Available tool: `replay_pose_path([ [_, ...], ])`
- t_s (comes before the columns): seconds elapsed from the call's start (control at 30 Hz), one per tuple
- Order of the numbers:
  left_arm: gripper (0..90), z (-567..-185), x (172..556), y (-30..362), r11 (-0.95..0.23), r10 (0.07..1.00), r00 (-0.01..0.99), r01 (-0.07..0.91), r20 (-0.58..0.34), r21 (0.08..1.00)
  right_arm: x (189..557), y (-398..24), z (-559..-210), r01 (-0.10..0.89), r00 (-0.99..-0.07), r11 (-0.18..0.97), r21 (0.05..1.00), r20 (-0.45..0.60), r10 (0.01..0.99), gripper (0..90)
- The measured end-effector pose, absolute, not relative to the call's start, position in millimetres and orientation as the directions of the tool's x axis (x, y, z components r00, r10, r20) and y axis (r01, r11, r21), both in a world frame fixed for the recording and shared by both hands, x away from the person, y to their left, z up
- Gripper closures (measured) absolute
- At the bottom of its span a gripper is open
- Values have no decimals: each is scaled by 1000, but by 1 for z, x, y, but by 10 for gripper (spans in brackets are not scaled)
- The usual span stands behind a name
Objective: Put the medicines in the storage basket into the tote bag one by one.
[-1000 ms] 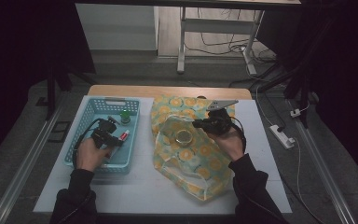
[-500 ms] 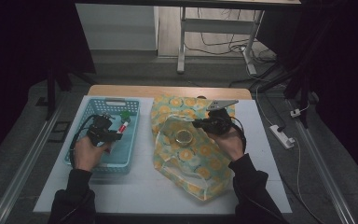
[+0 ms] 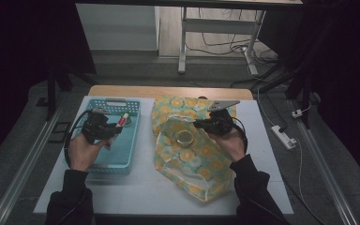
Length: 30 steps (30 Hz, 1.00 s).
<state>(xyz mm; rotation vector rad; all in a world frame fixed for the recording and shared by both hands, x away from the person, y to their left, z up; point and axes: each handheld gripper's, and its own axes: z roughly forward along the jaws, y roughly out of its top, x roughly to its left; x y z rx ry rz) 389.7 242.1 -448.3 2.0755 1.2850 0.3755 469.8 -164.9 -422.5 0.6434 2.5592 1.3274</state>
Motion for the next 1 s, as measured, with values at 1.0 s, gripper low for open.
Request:
replay_pose_path([
  [1.0, 714, -401, 367, 192, -309, 772, 611, 605, -178, 734, 470, -165, -423, 291, -887, 503, 814, 32, 461, 900],
])
